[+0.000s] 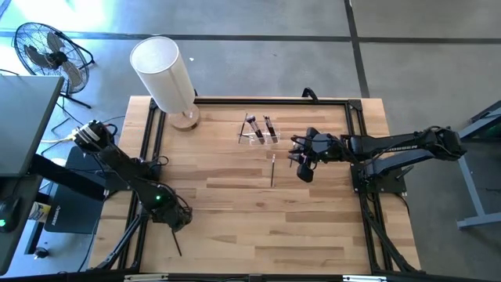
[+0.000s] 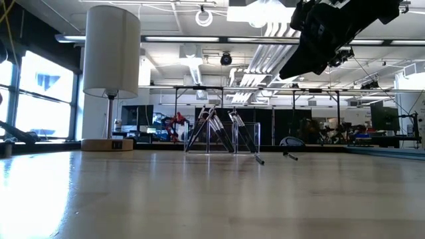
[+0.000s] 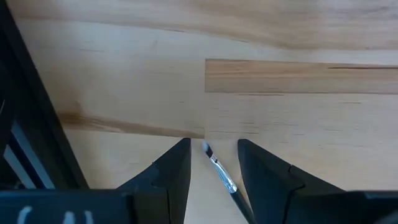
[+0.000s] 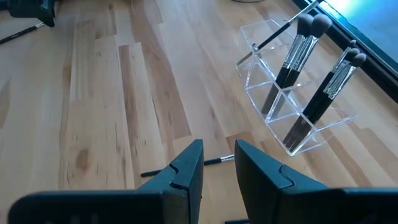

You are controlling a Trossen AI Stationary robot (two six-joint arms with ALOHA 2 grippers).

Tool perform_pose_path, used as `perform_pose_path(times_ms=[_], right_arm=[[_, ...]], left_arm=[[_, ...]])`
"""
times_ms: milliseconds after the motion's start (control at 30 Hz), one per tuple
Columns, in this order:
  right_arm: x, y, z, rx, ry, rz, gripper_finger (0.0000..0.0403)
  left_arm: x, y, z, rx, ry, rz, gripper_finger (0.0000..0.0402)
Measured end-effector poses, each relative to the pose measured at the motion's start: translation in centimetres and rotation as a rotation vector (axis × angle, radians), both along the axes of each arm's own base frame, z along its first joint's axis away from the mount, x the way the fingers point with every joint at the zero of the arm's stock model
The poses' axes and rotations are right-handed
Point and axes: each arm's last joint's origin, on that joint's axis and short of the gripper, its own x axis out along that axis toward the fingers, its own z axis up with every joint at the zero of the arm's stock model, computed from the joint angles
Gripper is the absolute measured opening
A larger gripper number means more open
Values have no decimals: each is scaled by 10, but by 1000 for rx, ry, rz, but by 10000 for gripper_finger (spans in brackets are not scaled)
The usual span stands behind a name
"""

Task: Put items in baskets/containers
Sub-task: Put the black eyeshadow brush into the transparent organizer

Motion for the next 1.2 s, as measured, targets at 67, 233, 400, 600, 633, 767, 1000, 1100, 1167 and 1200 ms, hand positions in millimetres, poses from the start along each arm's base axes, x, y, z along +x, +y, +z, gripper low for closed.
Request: perform_pose_path(times_ms=[67, 233, 400, 600, 633, 767, 1000, 1100, 1167, 1200], right_arm=[[0, 0, 0, -1, -3, -2, 87], [0, 0, 0, -8, -3, -12, 87], [0, 0, 0, -8, -3, -12, 87], [0, 0, 0, -8, -3, -12, 87], [0, 0, 0, -8, -3, -12, 87], [0, 0, 0, -8, -3, -11, 87], [0, 0, 0, -22, 2, 12, 87], [0, 1, 0, -7, 2, 34, 87], [1, 2, 0, 22, -1, 62, 87], [1, 2, 0, 40, -3, 72, 87]], left_arm=[[0, 1, 0, 8, 4, 0, 136], [-1, 1, -1, 27, -6, -13, 131], [0, 2, -1, 37, -19, -17, 92], [1, 1, -1, 25, -24, -22, 19], [1, 1, -1, 23, -28, -24, 10], [2, 0, -1, 21, -62, -58, 2], [16, 1, 6, 71, -154, -15, 0], [36, 2, 22, 192, -355, 25, 0], [45, 4, 33, 293, -467, 41, 0], [51, 5, 38, 339, -515, 49, 0]])
